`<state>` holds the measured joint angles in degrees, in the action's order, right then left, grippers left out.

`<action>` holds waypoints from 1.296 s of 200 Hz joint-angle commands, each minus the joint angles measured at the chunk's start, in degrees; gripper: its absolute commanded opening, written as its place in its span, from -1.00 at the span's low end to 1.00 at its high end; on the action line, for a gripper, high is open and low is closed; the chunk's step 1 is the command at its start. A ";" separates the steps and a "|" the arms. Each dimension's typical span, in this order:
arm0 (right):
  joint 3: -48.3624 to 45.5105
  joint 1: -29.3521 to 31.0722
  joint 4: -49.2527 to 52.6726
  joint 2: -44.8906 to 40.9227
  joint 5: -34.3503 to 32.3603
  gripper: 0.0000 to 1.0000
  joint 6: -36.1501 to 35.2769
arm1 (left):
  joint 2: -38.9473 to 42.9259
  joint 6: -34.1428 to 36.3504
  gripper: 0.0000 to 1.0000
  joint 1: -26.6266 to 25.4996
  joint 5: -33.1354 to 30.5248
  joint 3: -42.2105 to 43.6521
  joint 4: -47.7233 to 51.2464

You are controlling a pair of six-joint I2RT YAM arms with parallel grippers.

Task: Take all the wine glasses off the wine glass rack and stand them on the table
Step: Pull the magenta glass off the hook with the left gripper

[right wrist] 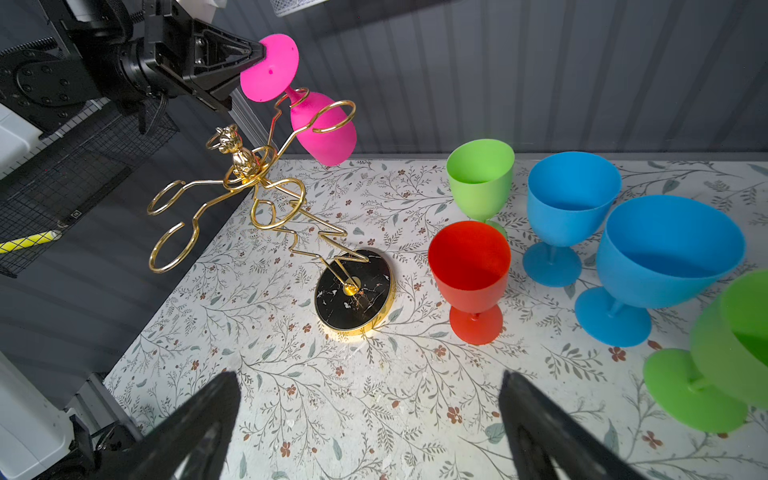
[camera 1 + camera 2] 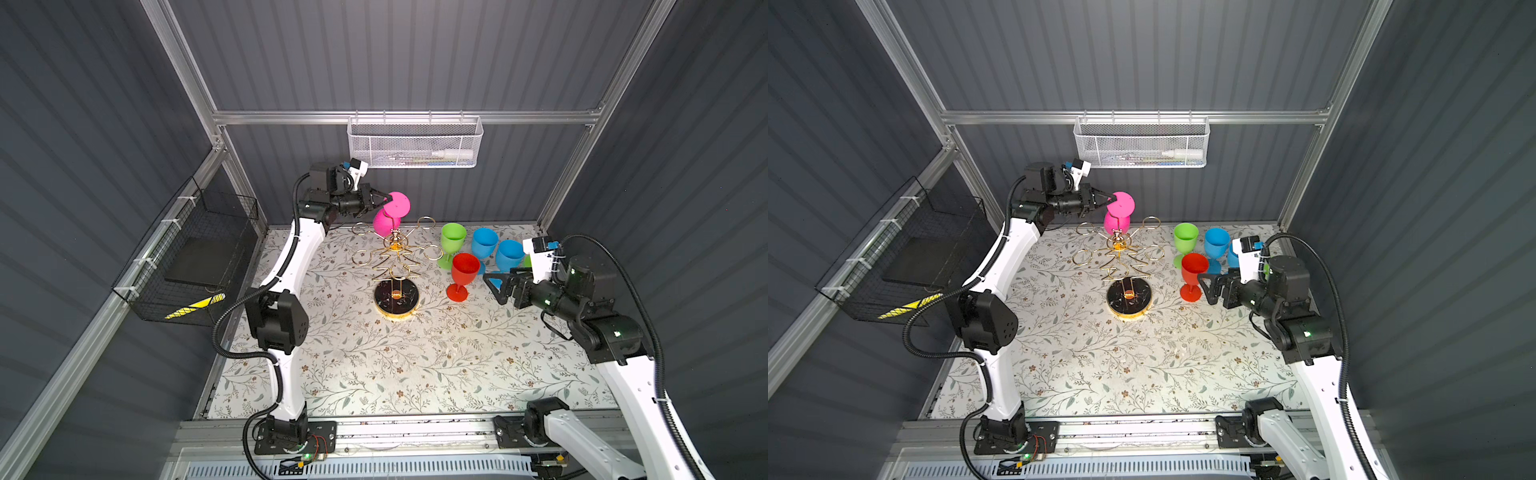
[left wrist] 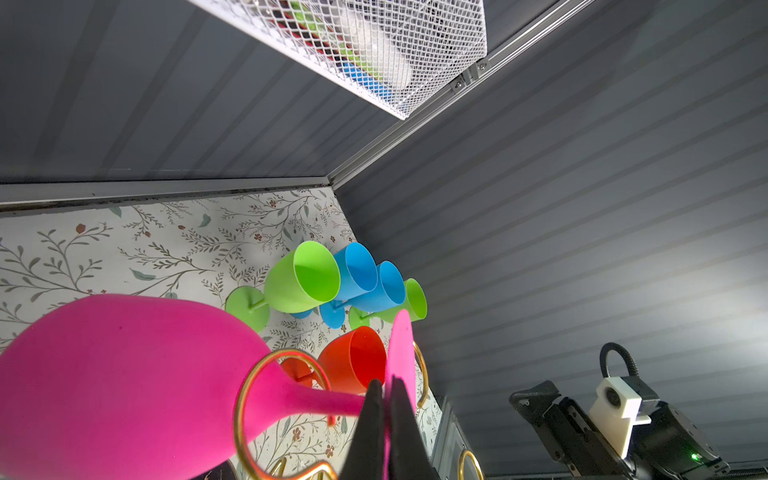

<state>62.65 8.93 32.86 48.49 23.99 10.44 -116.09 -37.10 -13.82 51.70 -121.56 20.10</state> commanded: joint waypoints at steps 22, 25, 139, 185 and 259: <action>0.18 0.06 0.80 -0.72 -0.25 0.98 -0.59 | 4.40 1.42 -1.00 0.20 1.14 2.70 1.00; 0.19 0.09 0.73 -0.84 -0.24 0.98 -0.56 | 4.54 1.42 -1.00 0.20 1.12 2.80 1.00; -0.60 0.10 0.62 -1.64 -0.49 0.98 -0.24 | 7.15 2.41 -1.00 -1.29 1.15 7.52 1.14; -0.96 0.12 0.37 -1.81 -0.61 0.98 -0.22 | 6.95 2.73 -1.00 -1.86 1.24 7.34 1.61; -1.13 0.12 0.45 -2.16 -1.15 0.98 -0.37 | 4.42 0.74 -1.00 -2.79 1.97 4.76 -0.71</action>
<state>62.04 8.93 33.06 47.11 23.57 10.39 -111.24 -35.83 -16.16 51.72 -114.37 21.12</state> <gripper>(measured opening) 0.989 0.057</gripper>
